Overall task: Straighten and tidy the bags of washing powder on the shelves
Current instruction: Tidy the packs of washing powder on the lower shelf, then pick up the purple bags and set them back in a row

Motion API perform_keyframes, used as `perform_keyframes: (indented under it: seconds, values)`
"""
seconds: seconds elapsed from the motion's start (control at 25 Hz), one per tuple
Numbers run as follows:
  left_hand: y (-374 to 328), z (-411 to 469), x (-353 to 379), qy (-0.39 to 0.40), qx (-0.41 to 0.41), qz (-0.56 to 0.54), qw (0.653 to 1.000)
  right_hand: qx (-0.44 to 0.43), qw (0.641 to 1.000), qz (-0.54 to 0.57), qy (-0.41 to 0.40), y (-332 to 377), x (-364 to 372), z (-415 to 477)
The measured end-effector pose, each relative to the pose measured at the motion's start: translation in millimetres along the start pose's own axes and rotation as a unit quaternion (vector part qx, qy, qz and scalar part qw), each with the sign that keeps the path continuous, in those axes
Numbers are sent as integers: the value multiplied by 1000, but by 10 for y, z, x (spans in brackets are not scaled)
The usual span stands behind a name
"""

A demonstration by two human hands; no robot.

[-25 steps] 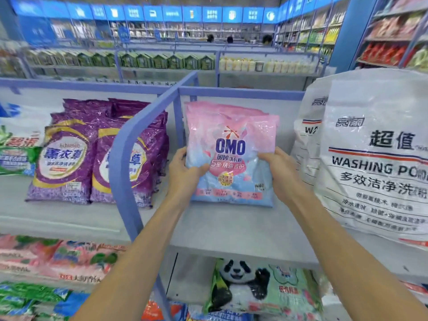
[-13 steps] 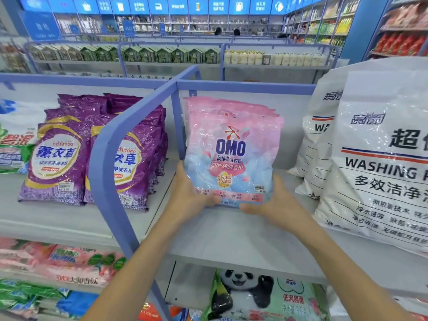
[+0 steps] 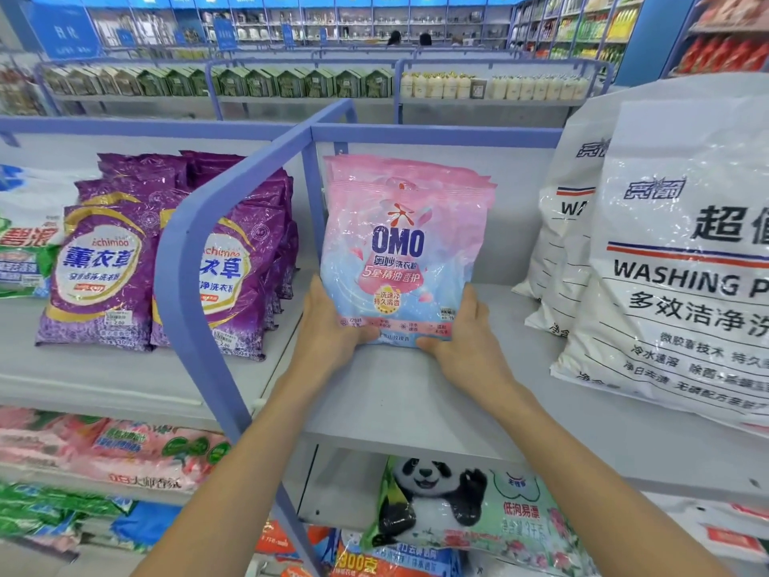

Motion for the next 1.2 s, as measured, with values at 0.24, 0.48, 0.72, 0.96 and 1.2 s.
perform_keyframes:
  seconds: [0.24, 0.48, 0.72, 0.96, 1.2]
  values:
    - [-22, -243, -79, -8, -49, 52, 997, 15, 1000, -8, -17, -12, -2, -111]
    - [-154, -655, -242, 50, -2, 175, 983, 16, 994, -106, -34, 79, -104, -542]
    - [-386, -1104, -242, 163, 65, 245, 954, -11, 984, -176, -27, 173, -127, -1154]
    - [-392, -1739, -486, 188, 119, 291, 931, -43, 972, -232, 1, 242, -27, -1769]
    - [-210, -2214, -1038, 138, 84, 329, 930, -73, 976, -205, 21, 393, -29, -2230]
Point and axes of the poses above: each hand's wrist, its own z-axis towards the middle knuckle, its own x-axis out of the palm, y = z × x, the point moved 9 cm from there along z, towards the middle knuckle, and after that the axes turned 8 degrees about -y, right-handed, at the moved point
